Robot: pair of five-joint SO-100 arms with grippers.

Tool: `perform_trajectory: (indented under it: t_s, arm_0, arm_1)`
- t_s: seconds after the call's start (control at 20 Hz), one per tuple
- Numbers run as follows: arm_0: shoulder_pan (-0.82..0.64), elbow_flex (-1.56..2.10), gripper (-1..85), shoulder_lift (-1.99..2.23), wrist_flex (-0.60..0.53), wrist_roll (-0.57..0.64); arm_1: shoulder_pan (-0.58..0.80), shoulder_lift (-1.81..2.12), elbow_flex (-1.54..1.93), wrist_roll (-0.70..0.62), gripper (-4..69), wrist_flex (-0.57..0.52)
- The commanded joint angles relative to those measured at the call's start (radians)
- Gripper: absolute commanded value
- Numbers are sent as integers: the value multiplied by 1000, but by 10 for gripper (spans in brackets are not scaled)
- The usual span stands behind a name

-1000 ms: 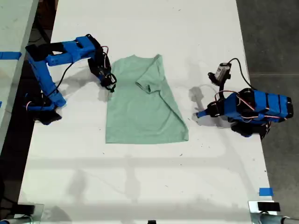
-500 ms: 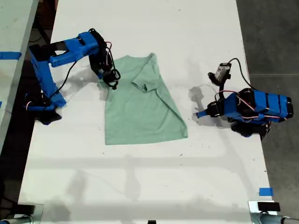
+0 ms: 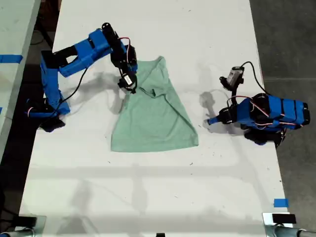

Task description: Fold t shirt

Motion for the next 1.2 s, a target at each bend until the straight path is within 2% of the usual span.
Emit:
perform_trajectory:
  t_s: [0.0,0.1,0.15,0.2,0.25,0.4,0.55,0.65,0.85,0.95,1.15]
  arm_0:
    - [61,-81,-2,-40,-80,18]
    - [97,-81,-2,-101,-133,37]
    - [117,-81,45,-127,-161,49]
    - [138,-81,199,-147,-193,78]
    - [155,-81,260,-160,-213,89]
    - [169,-81,289,-147,-219,120]
    - [143,-80,275,-2,-118,114]
    - [121,-75,245,156,58,11]
    - [206,379,148,818,72,-256]
    - [318,690,10,1152,5,-416]
    - [555,1577,-2,1994,-265,-675]
  arm_1:
    - [-8,6,46,-14,52,-23]
    - [-8,6,46,-17,52,-23]
    - [-8,6,46,-18,52,-23]
    - [-8,6,46,-18,52,-23]
    - [-8,6,46,-20,52,-23]
    - [-8,6,46,-21,52,-23]
    - [-8,6,46,-21,53,-23]
    - [-6,6,46,-21,53,-23]
    - [-6,6,46,-21,53,-23]
    - [-6,6,46,-20,53,-23]
    - [-6,6,46,-18,53,-23]
